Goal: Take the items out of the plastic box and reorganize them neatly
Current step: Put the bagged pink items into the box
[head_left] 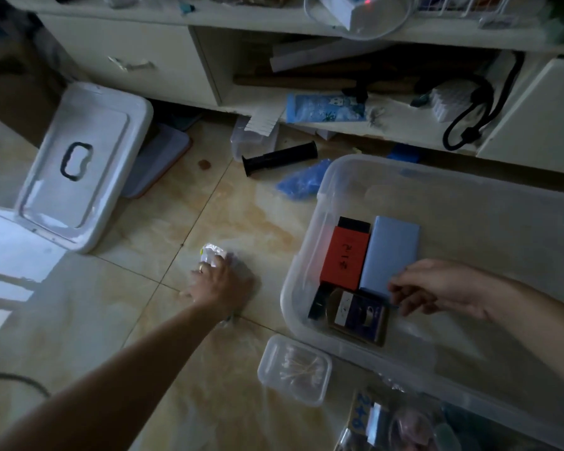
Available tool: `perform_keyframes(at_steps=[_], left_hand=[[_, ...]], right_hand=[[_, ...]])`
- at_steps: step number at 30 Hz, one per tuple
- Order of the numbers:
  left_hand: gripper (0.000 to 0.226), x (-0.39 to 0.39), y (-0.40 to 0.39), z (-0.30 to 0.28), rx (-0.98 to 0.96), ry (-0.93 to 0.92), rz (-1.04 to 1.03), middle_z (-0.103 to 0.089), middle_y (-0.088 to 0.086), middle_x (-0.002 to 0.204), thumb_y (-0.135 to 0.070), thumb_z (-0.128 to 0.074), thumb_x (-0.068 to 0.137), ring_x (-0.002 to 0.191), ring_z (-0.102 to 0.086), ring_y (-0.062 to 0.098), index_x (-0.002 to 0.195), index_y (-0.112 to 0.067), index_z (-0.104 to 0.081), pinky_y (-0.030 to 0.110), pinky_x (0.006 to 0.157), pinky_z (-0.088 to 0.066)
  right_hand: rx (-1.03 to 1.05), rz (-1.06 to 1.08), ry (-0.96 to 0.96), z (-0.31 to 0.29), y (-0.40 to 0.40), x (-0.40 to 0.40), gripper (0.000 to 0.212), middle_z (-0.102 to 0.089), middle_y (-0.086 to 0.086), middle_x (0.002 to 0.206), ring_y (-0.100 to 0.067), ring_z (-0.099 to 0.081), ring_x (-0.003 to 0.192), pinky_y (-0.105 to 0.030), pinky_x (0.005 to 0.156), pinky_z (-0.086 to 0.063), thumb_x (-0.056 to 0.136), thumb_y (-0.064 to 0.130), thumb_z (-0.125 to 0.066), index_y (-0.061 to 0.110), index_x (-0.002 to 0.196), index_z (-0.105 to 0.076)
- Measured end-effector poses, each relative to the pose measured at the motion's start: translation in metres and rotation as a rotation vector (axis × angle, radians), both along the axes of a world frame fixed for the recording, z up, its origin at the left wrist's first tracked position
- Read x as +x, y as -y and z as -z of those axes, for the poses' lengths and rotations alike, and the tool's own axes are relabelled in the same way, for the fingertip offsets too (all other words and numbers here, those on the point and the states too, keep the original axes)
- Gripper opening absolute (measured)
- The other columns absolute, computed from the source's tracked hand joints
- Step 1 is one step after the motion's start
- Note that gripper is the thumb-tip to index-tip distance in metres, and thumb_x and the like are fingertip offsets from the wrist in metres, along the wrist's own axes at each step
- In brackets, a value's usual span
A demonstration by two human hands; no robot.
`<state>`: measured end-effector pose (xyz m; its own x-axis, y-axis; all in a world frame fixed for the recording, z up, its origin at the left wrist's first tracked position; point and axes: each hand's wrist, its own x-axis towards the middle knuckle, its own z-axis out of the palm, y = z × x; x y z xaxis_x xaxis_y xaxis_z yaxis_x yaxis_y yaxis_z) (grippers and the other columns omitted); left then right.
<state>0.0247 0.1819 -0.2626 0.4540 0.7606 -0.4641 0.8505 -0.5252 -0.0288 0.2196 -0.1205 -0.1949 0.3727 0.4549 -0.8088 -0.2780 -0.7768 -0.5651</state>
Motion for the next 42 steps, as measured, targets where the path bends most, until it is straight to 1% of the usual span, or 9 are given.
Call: perform_keyframes(at_steps=[4, 9, 13, 18, 21, 24, 33, 38, 42], left_hand=[[0.109, -0.021, 0.008, 0.026, -0.071, 0.082, -0.153, -0.032, 0.025, 0.138, -0.055, -0.067, 0.062, 0.123, -0.04, 0.046, 0.144, -0.044, 0.006, 0.061, 0.097, -0.041], [0.069, -0.016, 0.004, 0.014, 0.009, 0.475, -0.174, -0.052, 0.016, 0.106, -0.021, -0.056, 0.08, 0.083, -0.053, 0.033, 0.138, -0.031, -0.02, 0.044, 0.068, -0.055], [0.058, 0.029, 0.013, -0.048, 0.125, 0.761, -0.375, -0.049, 0.011, 0.109, -0.021, -0.051, 0.082, 0.091, -0.052, 0.03, 0.135, -0.021, -0.026, 0.045, 0.075, -0.049], [0.062, 0.077, 0.077, -0.159, 0.084, 1.163, -0.046, -0.043, 0.005, 0.126, -0.01, -0.052, 0.085, 0.1, -0.047, 0.014, 0.14, -0.022, -0.026, 0.029, 0.076, -0.046], [0.062, 0.082, 0.136, -0.176, 0.038, 1.069, 0.316, -0.039, 0.006, 0.129, -0.016, -0.046, 0.084, 0.096, -0.043, 0.01, 0.142, -0.023, -0.027, 0.022, 0.072, -0.047], [0.071, 0.087, 0.164, -0.143, -0.026, 0.799, 0.538, -0.038, 0.007, 0.128, -0.028, -0.053, 0.086, 0.098, -0.042, 0.014, 0.149, -0.019, -0.021, 0.026, 0.082, -0.048], [0.078, 0.08, 0.165, -0.091, -0.336, 0.282, 0.554, -0.033, 0.018, 0.138, -0.034, -0.057, 0.084, 0.122, -0.041, 0.037, 0.148, -0.011, -0.017, 0.049, 0.099, -0.044], [0.092, 0.077, 0.158, -0.081, -0.363, 0.191, 0.581, -0.024, 0.015, 0.15, -0.037, -0.059, 0.086, 0.134, -0.034, 0.034, 0.155, -0.015, -0.002, 0.048, 0.107, -0.039], [0.098, 0.08, 0.156, -0.075, -0.4, 0.081, 0.589, -0.012, 0.016, 0.157, -0.043, -0.061, 0.087, 0.142, -0.024, 0.034, 0.155, -0.016, 0.005, 0.047, 0.113, -0.033]], right_hand=[[0.006, 0.026, -0.021, 0.004, -0.001, -0.006, 0.022, -0.074, -0.015, 0.09, -0.022, -0.069, 0.071, -0.025, 0.057, -0.046, 0.1, 0.02, -0.058, 0.0, 0.106, -0.065], [-0.01, 0.043, 0.01, -0.003, -0.002, -0.005, 0.025, -0.074, -0.014, 0.089, -0.022, -0.069, 0.071, -0.026, 0.059, -0.046, 0.101, 0.018, -0.057, -0.004, 0.111, -0.064], [0.082, 0.04, 0.149, -0.029, -0.01, -0.006, 0.02, -0.075, -0.011, 0.093, -0.019, -0.07, 0.071, -0.028, 0.063, -0.048, 0.099, 0.017, -0.058, 0.001, 0.106, -0.068], [0.53, 0.204, 0.368, -0.084, -0.036, -0.02, 0.024, -0.074, -0.009, 0.098, -0.025, -0.071, 0.076, -0.032, 0.065, -0.051, 0.102, 0.027, -0.051, 0.012, 0.108, -0.069], [0.685, 0.231, 0.301, -0.103, -0.049, -0.027, 0.034, -0.072, -0.002, 0.106, -0.024, -0.072, 0.082, -0.032, 0.068, -0.056, 0.101, 0.044, -0.045, 0.021, 0.119, -0.063], [0.495, 0.197, 0.361, -0.08, -0.051, -0.025, 0.039, -0.073, -0.002, 0.099, -0.022, -0.07, 0.09, -0.041, 0.08, -0.057, 0.098, 0.057, -0.047, 0.025, 0.109, -0.066], [0.078, 0.167, 0.419, 0.017, -0.061, -0.017, 0.036, -0.059, 0.003, 0.063, -0.014, -0.058, 0.06, -0.019, 0.043, -0.039, 0.098, 0.039, -0.056, 0.02, 0.068, -0.053], [-0.014, 0.124, 0.665, 0.028, -0.071, -0.02, 0.021, -0.073, -0.007, 0.099, -0.027, -0.067, 0.096, -0.027, 0.07, -0.044, 0.096, 0.034, -0.056, 0.014, 0.1, -0.063], [0.209, -0.017, 0.918, 0.031, -0.065, -0.033, 0.021, -0.066, -0.009, 0.115, -0.025, -0.062, 0.107, -0.022, 0.085, -0.043, 0.095, 0.008, -0.053, 0.011, 0.112, -0.065]])
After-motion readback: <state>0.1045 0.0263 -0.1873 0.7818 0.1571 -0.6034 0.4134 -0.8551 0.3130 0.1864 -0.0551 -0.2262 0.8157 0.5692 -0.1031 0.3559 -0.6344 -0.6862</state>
